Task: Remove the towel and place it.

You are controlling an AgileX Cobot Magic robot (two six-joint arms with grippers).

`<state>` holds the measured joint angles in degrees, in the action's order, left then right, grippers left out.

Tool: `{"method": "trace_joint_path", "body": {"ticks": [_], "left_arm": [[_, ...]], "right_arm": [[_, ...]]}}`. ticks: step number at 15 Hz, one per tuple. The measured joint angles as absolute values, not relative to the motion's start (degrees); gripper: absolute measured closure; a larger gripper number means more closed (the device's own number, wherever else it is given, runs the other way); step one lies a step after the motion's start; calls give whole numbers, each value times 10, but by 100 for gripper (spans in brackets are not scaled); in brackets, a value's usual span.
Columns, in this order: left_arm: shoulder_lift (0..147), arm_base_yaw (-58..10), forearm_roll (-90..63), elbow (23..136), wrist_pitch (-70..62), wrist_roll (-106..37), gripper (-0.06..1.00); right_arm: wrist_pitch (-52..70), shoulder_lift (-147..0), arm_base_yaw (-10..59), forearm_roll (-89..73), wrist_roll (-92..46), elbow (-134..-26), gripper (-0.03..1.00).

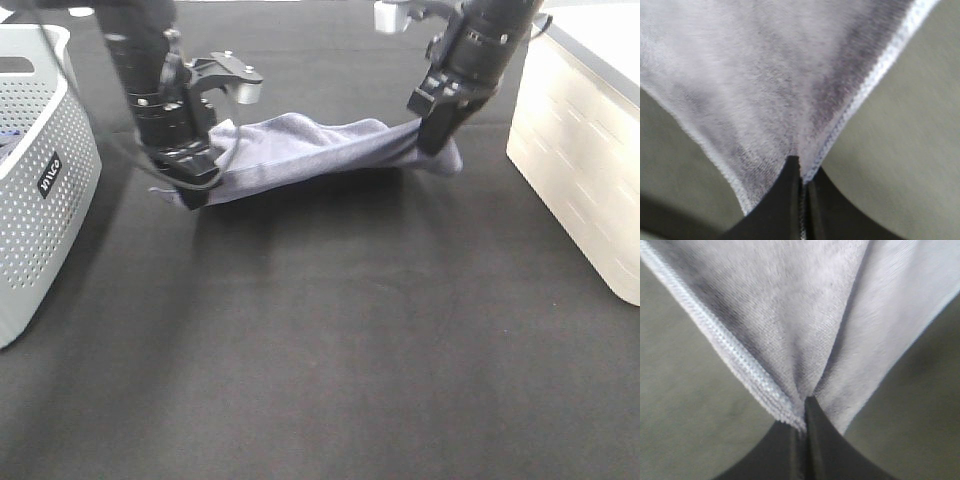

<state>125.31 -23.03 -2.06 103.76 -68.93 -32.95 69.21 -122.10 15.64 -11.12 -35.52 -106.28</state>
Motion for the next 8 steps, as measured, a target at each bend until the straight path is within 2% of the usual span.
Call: {"method": "trace_joint_path", "body": {"ticks": [8], "left_arm": [[1224,-248,-70,901,-685,-339,94]], "right_arm": [[692,-1193,158,-131,-307,-893,96]]}}
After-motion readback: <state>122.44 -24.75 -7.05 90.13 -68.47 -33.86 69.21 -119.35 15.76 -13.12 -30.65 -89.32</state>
